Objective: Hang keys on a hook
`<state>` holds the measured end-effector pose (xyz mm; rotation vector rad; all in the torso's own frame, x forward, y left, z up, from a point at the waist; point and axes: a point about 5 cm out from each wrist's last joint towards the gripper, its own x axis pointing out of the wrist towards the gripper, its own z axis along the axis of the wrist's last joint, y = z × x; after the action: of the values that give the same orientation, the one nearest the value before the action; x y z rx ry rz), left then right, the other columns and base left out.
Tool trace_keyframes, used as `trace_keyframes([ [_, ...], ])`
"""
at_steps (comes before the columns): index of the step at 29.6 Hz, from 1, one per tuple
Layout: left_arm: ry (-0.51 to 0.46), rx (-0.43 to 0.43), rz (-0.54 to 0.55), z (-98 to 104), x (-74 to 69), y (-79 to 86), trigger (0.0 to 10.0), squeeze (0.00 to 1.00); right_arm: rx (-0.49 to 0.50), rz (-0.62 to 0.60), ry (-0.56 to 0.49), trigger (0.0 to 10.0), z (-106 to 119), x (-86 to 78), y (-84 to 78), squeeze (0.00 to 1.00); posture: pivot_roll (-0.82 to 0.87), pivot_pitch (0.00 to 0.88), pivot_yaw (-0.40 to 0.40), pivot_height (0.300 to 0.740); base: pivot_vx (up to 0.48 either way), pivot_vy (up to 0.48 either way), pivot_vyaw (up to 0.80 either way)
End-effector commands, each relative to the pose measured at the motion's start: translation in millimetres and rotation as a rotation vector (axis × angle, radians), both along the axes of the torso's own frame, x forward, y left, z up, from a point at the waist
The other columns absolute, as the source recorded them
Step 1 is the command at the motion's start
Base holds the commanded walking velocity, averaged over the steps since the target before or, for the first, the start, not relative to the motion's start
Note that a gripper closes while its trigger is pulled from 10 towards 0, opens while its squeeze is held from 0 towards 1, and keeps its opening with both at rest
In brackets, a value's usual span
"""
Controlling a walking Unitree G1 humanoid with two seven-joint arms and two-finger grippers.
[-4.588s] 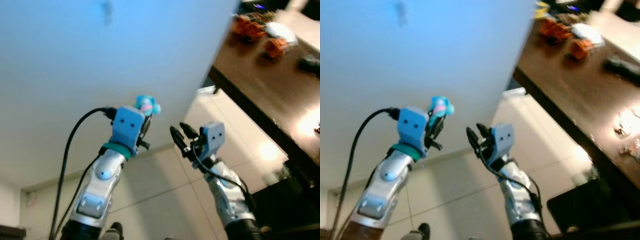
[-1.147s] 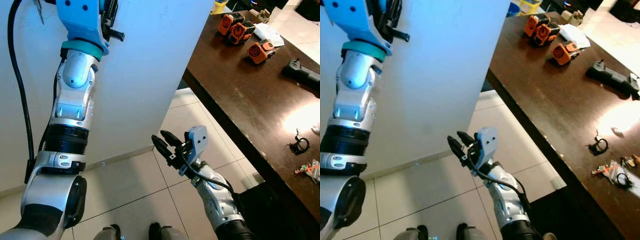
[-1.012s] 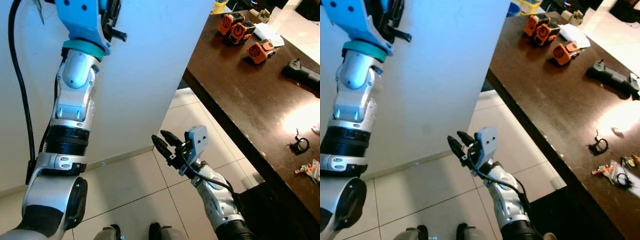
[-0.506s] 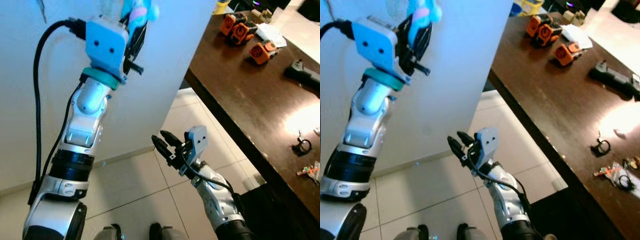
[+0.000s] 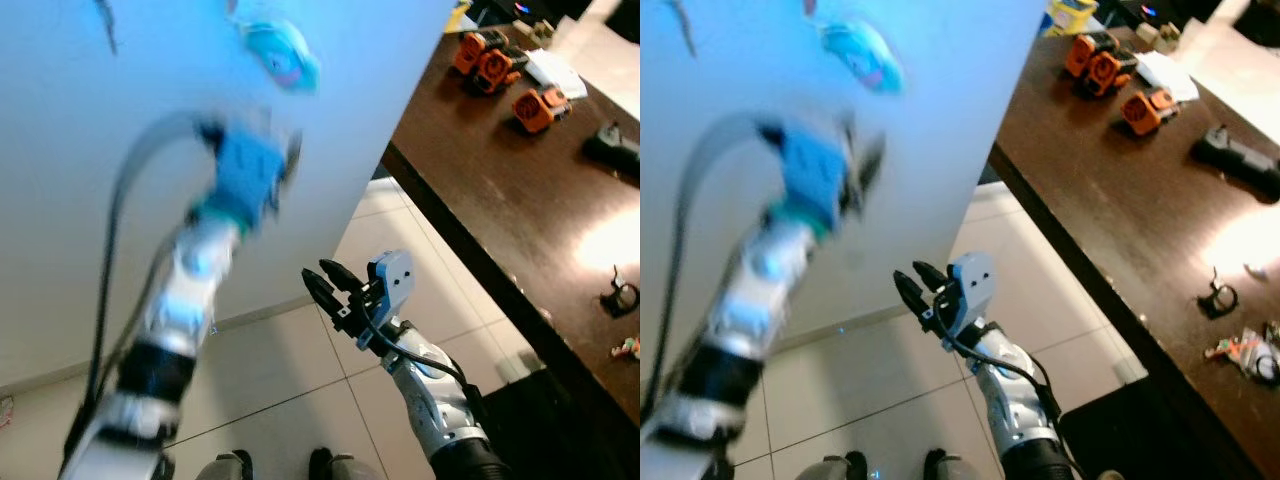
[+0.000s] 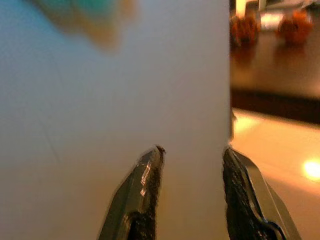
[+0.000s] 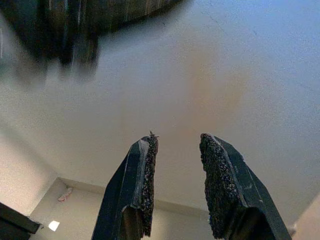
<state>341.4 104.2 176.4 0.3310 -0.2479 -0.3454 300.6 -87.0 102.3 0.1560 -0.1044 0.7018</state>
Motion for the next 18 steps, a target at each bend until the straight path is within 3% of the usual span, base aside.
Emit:
trace_keyframes([
  [1, -0.028, -0.009, -0.026, 9, 0.0, -5.4, 10.0, 0.00, -0.005, -0.018, 0.013, 10.0, -4, -2.2, -5.1, 0.00, -0.12, 0.160, -0.056, 0.740, 0.000, 0.000, 0.00],
  [2, -0.028, -0.009, -0.026, 9, 0.0, -5.4, 10.0, 0.00, -0.005, -0.018, 0.013, 10.0, -4, -2.2, -5.1, 0.00, -0.12, 0.160, -0.056, 0.740, 0.000, 0.000, 0.00],
  [3, 0.076, 0.020, -0.001, -27, -11.9, 6.3, 10.0, 0.00, -0.005, -0.026, 0.016, 10.0, -6, -3.7, -6.4, 0.00, -0.12, 0.165, -0.054, 0.740, 0.000, 0.000, 0.00],
  [5, 0.076, 0.020, -0.001, -27, -11.9, 6.3, 10.0, 0.00, -0.005, -0.026, 0.016, 10.0, -6, -3.7, -6.4, 0.00, -0.12, 0.165, -0.054, 0.740, 0.000, 0.000, 0.00],
  [6, 0.210, 0.077, 0.036, -71, -28.8, 21.7, 10.0, 0.00, -0.005, -0.029, 0.024, 10.0, -8, -5.7, -7.2, 0.00, -0.11, 0.169, -0.057, 0.740, 0.000, 0.000, 0.00],
  [8, 0.210, 0.077, 0.036, -71, -28.8, 21.7, 10.0, 0.00, -0.005, -0.029, 0.024, 10.0, -8, -5.7, -7.2, 0.00, -0.11, 0.169, -0.057, 0.740, 0.000, 0.000, 0.00],
  [9, 0.349, 0.169, 0.036, -115, -48.9, 34.0, 10.0, 0.00, -0.007, -0.028, 0.035, 10.0, -11, -7.7, -7.5, 0.00, -0.10, 0.170, -0.063, 0.740, 0.000, 0.000, 0.00],
  [12, 0.349, 0.169, 0.036, -115, -48.9, 34.0, 10.0, 0.00, -0.007, -0.028, 0.035, 10.0, -11, -7.7, -7.5, 0.00, -0.10, 0.170, -0.063, 0.740, 0.000, 0.000, 0.00],
  [13, 0.527, 0.292, 0.057, -164, -74.9, 51.9, 10.0, 0.00, -0.031, -0.030, 0.081, 10.0, -24, -10.9, -9.5, 0.00, -0.10, 0.163, -0.076, 0.740, 0.000, 0.000, 0.00],
  [15, 0.527, 0.292, 0.057, -164, -74.9, 51.9, 10.0, 0.00, -0.031, -0.030, 0.081, 10.0, -24, -10.9, -9.5, 0.00, -0.10, 0.163, -0.076, 0.740, 0.000, 0.000, 0.00],
  [16, 0.706, 0.292, 0.156, -200, -100.5, 74.5, 10.0, 0.00, -0.095, -0.061, 0.187, 10.0, -53, -19.4, -19.5, 0.00, -0.10, 0.157, -0.082, 0.740, 0.000, 0.000, 0.00],
  [17, 0.830, 0.244, 0.275, -220, -119.5, 90.7, 10.0, 0.00, -0.173, -0.101, 0.303, 10.0, -84, -32.5, -33.4, 0.00, -0.10, 0.157, -0.082, 0.740, 0.000, 0.000, 0.00],
  [18, 0.830, 0.244, 0.275, -220, -119.5, 90.7, 10.0, 0.00, -0.173, -0.101, 0.303, 10.0, -84, -32.5, -33.4, 0.00, -0.10, 0.157, -0.082, 0.740, 0.000, 0.000, 0.00],
])
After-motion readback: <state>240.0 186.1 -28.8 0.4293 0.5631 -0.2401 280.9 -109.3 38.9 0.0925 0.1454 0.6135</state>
